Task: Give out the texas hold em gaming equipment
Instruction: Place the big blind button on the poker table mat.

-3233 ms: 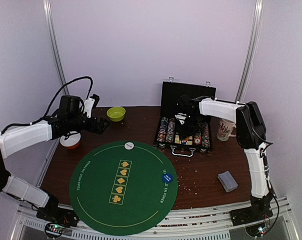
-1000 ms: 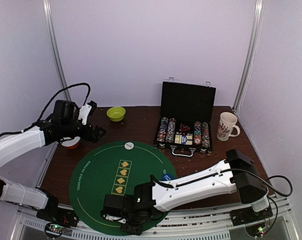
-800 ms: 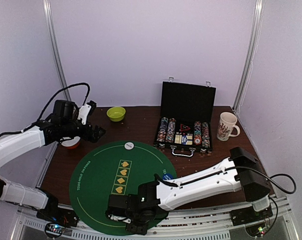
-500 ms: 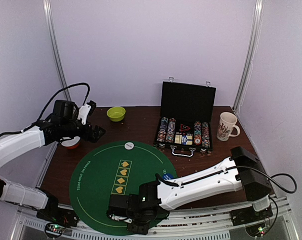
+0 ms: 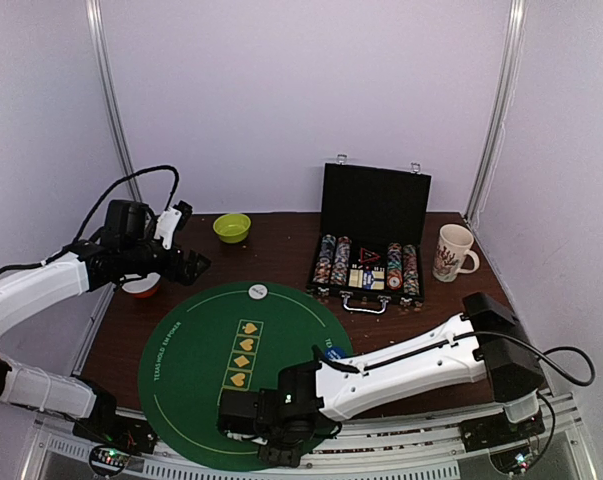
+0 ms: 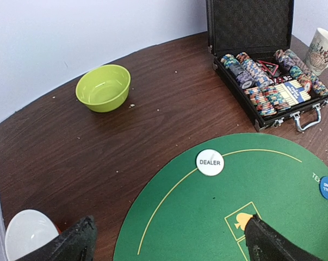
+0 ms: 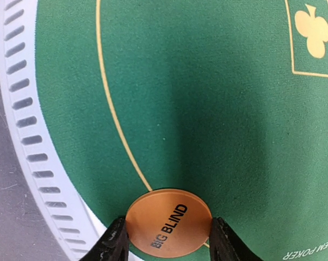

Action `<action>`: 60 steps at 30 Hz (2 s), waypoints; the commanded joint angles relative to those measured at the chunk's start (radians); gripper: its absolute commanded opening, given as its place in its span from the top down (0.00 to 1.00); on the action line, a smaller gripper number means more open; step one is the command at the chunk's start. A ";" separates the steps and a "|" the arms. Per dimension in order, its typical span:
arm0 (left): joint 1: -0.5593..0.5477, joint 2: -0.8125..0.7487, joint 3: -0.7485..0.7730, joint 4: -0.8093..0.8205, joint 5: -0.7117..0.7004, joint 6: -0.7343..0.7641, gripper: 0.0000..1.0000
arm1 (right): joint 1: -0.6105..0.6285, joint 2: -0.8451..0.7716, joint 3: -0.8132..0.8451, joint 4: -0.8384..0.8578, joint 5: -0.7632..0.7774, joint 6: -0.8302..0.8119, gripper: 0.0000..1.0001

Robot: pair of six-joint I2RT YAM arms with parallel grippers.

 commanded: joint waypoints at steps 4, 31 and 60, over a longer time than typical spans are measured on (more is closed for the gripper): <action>0.007 -0.019 -0.008 0.022 0.020 0.016 0.02 | 0.000 -0.006 0.074 -0.029 -0.007 -0.035 0.62; 0.071 -0.021 -0.017 0.036 0.048 -0.023 0.02 | -0.144 0.553 0.766 0.609 0.101 -0.022 0.62; 0.079 -0.037 -0.021 0.038 0.059 -0.020 0.02 | -0.161 0.696 0.828 0.601 0.182 -0.040 0.49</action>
